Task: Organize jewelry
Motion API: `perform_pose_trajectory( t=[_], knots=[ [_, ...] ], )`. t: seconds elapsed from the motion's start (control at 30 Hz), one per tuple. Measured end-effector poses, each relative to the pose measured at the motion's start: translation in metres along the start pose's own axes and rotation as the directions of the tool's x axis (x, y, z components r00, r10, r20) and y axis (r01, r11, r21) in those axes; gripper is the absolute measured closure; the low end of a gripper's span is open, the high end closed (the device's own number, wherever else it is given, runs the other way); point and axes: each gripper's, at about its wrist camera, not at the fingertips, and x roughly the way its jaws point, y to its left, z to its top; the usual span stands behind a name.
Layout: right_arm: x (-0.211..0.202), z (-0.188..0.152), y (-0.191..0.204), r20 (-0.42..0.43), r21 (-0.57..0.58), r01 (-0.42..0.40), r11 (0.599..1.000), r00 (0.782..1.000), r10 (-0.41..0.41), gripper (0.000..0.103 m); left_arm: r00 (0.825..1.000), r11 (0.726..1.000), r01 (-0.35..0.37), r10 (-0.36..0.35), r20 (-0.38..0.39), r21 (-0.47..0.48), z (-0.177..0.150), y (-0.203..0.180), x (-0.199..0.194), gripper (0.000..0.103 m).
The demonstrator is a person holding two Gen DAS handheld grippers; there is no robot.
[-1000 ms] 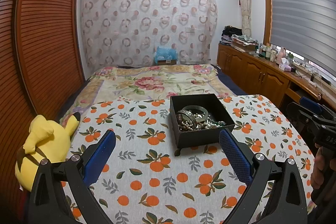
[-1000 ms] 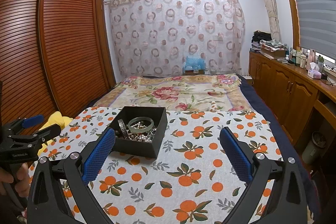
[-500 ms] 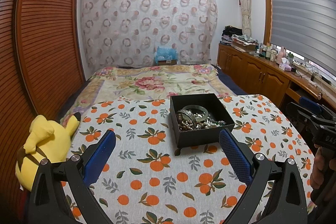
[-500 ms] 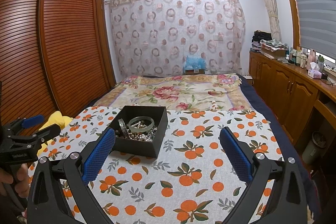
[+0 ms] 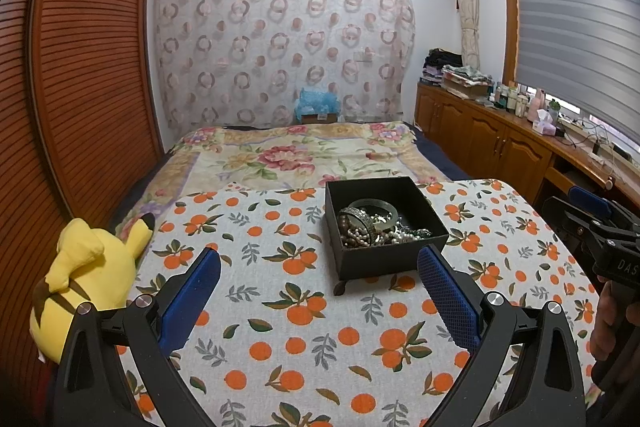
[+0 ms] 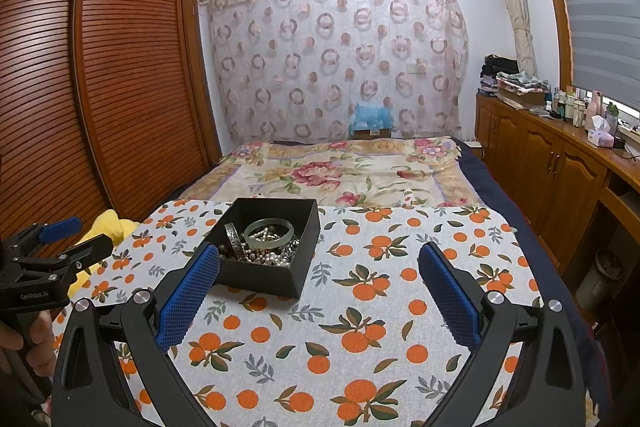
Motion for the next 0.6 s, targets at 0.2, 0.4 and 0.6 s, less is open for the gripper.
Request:
perform_pose_trajectory(
  t=[0.2, 0.4, 0.6],
  knots=[
    [-0.0003, -0.0004, 0.0001, 0.000, 0.001, -0.002, 1.000, 1.000, 0.002, 0.003, 1.000, 1.000, -0.001, 0.001, 0.000, 0.000, 0.0001, 0.0000, 0.0000, 0.008],
    [-0.0003, 0.0011, -0.0004, 0.000, 0.002, -0.002, 1.000, 1.000, 0.002, 0.003, 1.000, 1.000, 0.000, 0.000, 0.000, 0.000, 0.0003, 0.0001, 0.0001, 0.008],
    [0.0004, -0.0011, 0.0020, 0.000, 0.001, -0.004, 1.000, 1.000, 0.004, 0.003, 1.000, 1.000, -0.001, 0.001, -0.001, 0.001, 0.0004, -0.0001, 0.0000, 0.008]
  ],
)
